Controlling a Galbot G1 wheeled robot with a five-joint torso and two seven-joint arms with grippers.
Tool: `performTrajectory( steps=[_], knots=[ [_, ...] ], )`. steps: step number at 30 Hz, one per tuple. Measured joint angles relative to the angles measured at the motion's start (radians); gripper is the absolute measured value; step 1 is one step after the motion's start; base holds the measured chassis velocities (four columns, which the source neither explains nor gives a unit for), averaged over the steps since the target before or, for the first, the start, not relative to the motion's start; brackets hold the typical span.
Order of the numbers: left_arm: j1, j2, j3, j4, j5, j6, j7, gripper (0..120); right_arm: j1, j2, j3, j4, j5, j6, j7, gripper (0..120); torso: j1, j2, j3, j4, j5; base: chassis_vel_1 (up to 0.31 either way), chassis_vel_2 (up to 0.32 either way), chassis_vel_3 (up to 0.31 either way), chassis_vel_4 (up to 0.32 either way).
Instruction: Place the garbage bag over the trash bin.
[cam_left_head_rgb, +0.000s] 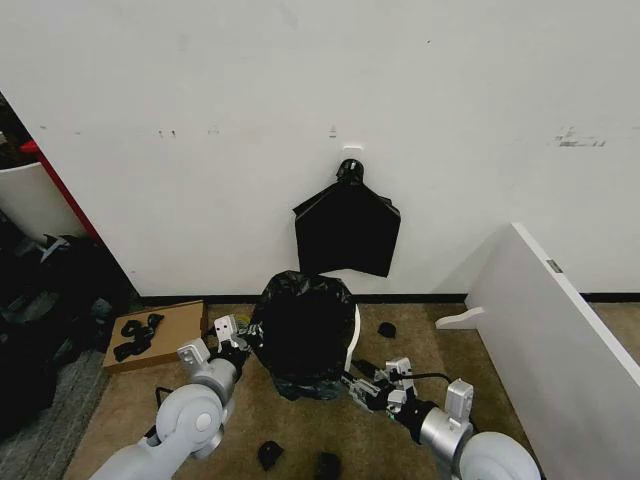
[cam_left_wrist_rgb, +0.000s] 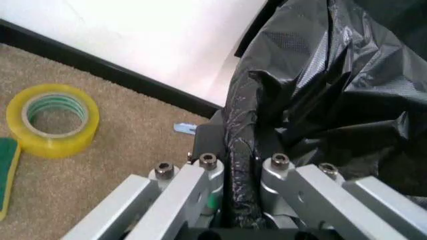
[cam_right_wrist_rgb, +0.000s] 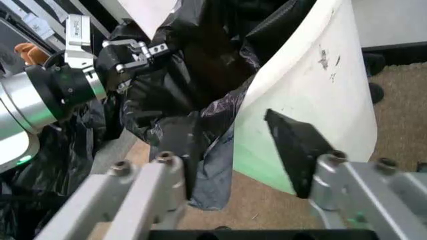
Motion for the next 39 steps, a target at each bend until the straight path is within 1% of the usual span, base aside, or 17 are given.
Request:
performTrajectory(
  steps=[1,2,5,6,7,8,10,19,29,39],
  knots=[
    [0.000,0.000,0.000,0.000,0.000,0.000,0.000,4,0.000,0.000,0.000,0.000,0.000,0.000,0.000,34,0.000,0.000,0.000,0.0000,0.0000,0.000,0.000,0.000,0.000],
    [0.000,0.000,0.000,0.000,0.000,0.000,0.000,4,0.000,0.000,0.000,0.001,0.000,0.000,0.000,32,0.000,0.000,0.000,0.0000,0.0000,0.000,0.000,0.000,0.000],
    [0.002,-0.001,0.000,0.000,0.003,-0.002,0.000,4,-0.001,0.001,-0.006,0.008,-0.007,0.001,0.003,17,0.000,0.000,0.000,0.0000,0.0000,0.000,0.000,0.000,0.000],
    [0.002,-0.001,0.000,0.000,0.003,-0.002,0.000,4,-0.001,0.001,-0.006,0.008,-0.007,0.001,0.003,17,0.000,0.000,0.000,0.0000,0.0000,0.000,0.000,0.000,0.000],
    [0.002,-0.001,0.000,0.000,0.003,-0.002,0.000,4,-0.001,0.001,-0.007,0.009,-0.007,0.001,0.003,14,0.000,0.000,0.000,0.0000,0.0000,0.000,0.000,0.000,0.000],
    [0.003,-0.001,0.000,0.000,0.004,-0.003,0.000,4,-0.001,0.001,-0.011,0.010,-0.010,0.001,0.003,8,0.000,0.000,0.000,0.0000,0.0000,0.000,0.000,0.000,0.000],
    [0.004,-0.002,0.000,0.000,0.005,-0.004,-0.001,4,-0.001,0.001,-0.014,0.010,-0.012,0.003,0.004,0,0.000,0.000,0.000,0.0000,0.0000,0.000,0.000,0.000,0.000],
    [-0.001,0.000,-0.005,-0.005,0.003,-0.005,-0.008,4,-0.001,0.015,-0.017,0.006,-0.021,0.013,0.023,0,0.000,0.000,0.000,0.0000,-0.0001,0.000,0.000,0.000,0.000],
    [0.000,0.006,-0.009,-0.013,-0.015,-0.005,-0.012,4,-0.002,0.056,-0.023,-0.027,-0.043,0.035,0.100,0,0.000,0.000,0.000,0.0000,0.0000,0.000,0.000,0.000,0.000],
    [-0.009,0.005,-0.010,-0.013,-0.038,-0.005,-0.020,4,0.009,0.045,-0.046,-0.038,-0.096,0.008,0.106,0,0.000,0.000,0.000,0.0000,0.0000,0.000,0.000,0.000,0.000]
  ],
)
